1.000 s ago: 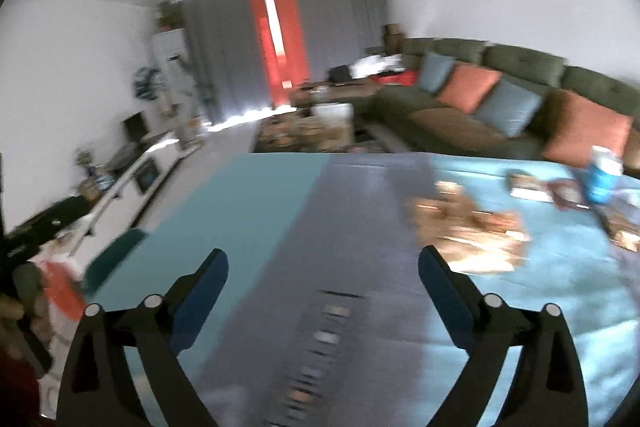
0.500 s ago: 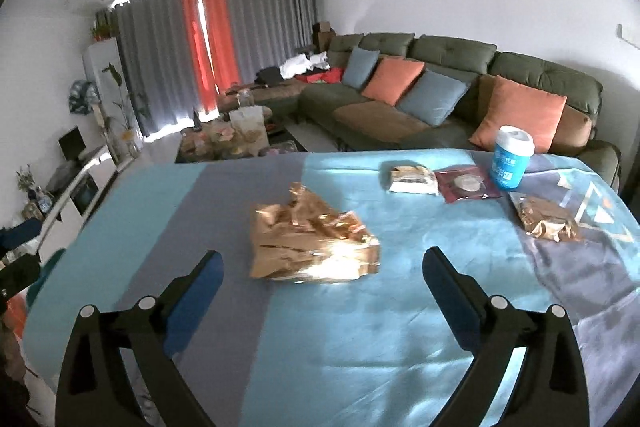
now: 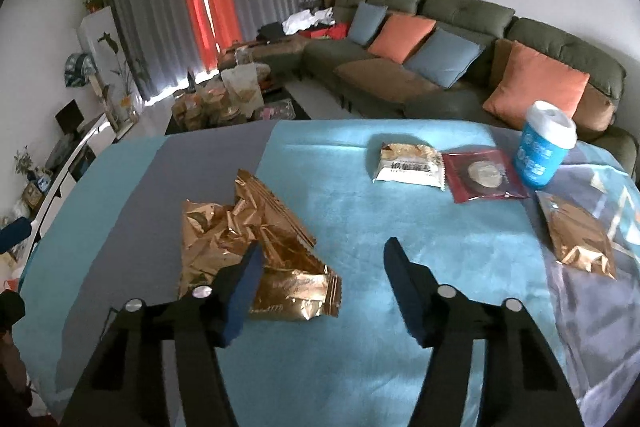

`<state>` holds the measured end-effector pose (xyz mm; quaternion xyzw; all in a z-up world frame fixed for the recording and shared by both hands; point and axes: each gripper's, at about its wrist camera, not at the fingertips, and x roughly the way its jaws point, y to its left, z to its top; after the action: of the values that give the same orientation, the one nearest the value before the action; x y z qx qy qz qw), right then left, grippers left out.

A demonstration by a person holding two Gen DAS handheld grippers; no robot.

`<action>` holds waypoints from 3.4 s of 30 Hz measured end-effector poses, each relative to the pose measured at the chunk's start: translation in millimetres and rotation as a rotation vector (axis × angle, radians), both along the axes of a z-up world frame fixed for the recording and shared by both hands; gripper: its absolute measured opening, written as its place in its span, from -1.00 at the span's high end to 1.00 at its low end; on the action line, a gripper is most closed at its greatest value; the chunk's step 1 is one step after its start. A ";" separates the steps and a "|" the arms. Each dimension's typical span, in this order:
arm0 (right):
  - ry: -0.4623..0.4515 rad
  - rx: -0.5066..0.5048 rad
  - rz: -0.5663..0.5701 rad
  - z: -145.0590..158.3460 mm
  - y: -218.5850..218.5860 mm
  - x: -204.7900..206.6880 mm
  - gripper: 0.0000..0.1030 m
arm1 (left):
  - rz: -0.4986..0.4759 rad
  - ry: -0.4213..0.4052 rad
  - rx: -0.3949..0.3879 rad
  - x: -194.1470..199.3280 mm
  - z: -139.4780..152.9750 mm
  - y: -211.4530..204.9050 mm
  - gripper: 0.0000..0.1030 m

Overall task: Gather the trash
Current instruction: 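Grasp a gold foil wrapper with the right tool while the left tool grasps another, then carry both gold wrappers over the teal bin and lower them in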

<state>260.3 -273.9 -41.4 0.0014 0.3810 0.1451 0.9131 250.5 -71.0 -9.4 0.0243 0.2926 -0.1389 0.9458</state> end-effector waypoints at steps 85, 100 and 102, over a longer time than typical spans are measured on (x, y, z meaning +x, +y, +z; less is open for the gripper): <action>-0.130 0.189 0.252 76.6 70.7 -102.8 1.00 | 0.255 -0.041 -0.135 -49.9 23.7 155.9 0.70; -0.109 0.200 0.537 89.2 225.9 -117.2 1.00 | 0.559 -0.106 -0.115 -165.7 39.1 294.8 0.70; -0.104 0.200 0.567 90.7 242.9 -118.8 1.00 | 0.596 -0.106 -0.113 -179.9 38.2 312.3 0.69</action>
<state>141.5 -31.0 49.3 -0.0225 0.3027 0.4311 0.8497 70.6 241.4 28.8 -0.1079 0.2288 0.1302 0.9587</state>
